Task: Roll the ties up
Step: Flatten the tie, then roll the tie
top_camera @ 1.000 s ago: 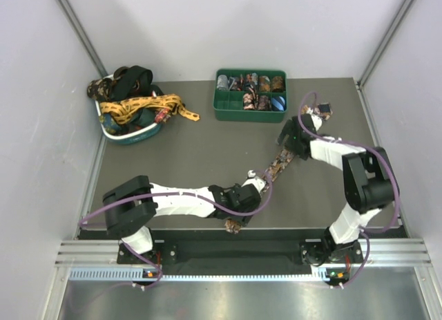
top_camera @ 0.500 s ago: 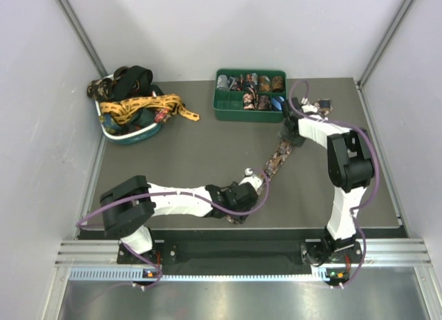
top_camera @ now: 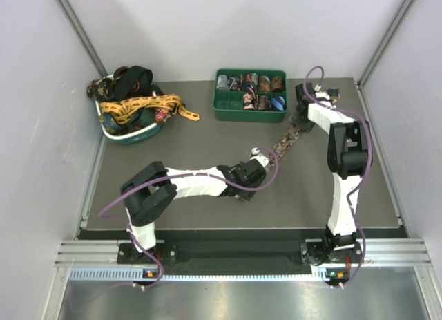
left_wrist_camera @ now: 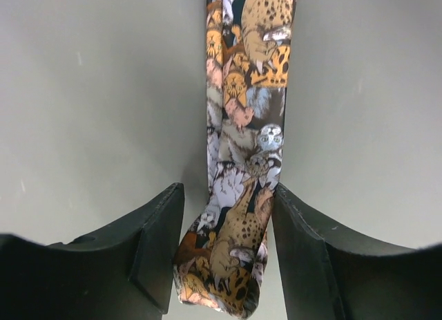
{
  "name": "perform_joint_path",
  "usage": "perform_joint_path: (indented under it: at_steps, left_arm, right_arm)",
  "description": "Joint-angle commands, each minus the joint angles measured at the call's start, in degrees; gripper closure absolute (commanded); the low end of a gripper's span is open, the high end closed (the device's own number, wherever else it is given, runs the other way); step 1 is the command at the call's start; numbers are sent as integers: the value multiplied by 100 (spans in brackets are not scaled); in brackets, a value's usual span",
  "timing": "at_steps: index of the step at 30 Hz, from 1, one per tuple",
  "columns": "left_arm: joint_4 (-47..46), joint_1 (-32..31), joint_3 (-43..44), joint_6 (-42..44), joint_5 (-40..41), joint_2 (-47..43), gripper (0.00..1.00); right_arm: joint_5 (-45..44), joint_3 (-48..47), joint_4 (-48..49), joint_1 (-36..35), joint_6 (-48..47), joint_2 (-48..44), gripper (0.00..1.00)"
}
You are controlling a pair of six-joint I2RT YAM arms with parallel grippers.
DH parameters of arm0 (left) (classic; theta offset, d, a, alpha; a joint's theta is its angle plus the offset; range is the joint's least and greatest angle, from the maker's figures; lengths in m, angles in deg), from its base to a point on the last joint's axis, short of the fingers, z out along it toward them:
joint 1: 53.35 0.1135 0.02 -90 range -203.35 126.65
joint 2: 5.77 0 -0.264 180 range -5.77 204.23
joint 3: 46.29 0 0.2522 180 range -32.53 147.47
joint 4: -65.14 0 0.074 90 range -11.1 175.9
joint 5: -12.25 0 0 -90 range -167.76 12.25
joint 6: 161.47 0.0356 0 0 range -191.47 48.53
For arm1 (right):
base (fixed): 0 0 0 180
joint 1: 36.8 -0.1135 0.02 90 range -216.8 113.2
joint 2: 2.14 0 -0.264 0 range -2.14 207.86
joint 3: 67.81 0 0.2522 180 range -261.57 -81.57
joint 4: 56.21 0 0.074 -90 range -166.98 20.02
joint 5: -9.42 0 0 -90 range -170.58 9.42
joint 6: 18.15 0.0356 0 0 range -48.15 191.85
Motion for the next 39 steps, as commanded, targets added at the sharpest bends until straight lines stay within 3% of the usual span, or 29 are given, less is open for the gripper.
perform_joint_path:
  at_steps: [1, 3, 4, 7, 8, 11, 16, 21, 24, 25, 29, 35, 38, 39]
  left_arm:
    - [80, 241, 312, 434, 153, 628, 43]
    - [203, 347, 602, 434, 214, 752, 40]
    - [238, 347, 664, 434, 249, 787, 28]
    - [221, 347, 569, 189, 618, 421, 8]
    - [82, 347, 341, 171, 618, 253, 3]
    - [80, 347, 32, 30, 523, -441, 1]
    - [265, 329, -354, -294, 127, -1496, 1]
    - [265, 338, -846, -899, 11, -2418, 1]
    - [431, 338, -1023, -1697, 888, -2718, 1]
    - [858, 347, -910, -1902, 1552, -2745, 1]
    - [1407, 338, -873, -1974, 2007, -2824, 1]
    - [1240, 470, -1471, -1869, 2182, -3483, 1]
    - [1136, 802, -1708, -1922, 2114, -3764, 1]
    - [1065, 1239, -1752, -1895, 1764, -3878, 1]
  right_arm:
    - [395, -370, -224, 288, -62, 382, 49]
    - [605, -642, -250, 367, -194, 461, 41]
    - [702, -704, -233, 385, -386, 453, 30]
    - [1018, -294, 257, 385, -641, 6, 4]
    - [1106, -83, 677, 385, -651, -404, 2]
    - [1326, 926, 1382, 377, -739, -1266, 0]
    - [1433, 1825, 1613, 149, -1230, -2384, 3]
    - [1379, 3141, 2025, -659, -1740, -3632, 10]
    - [2098, 3993, 2596, -1143, -2030, -4300, 17]
    - [2187, 4197, 2841, -1283, -2066, -4641, 18]
    - [2398, 5112, 3359, -1960, -2014, -5433, 18]
    - [2452, 6308, 4213, -2978, -1952, -6183, 19]
    - [2250, 6292, 4267, -3471, -2075, -5973, 19]
    - [2250, 6256, 4311, -3569, -2180, -5885, 20]
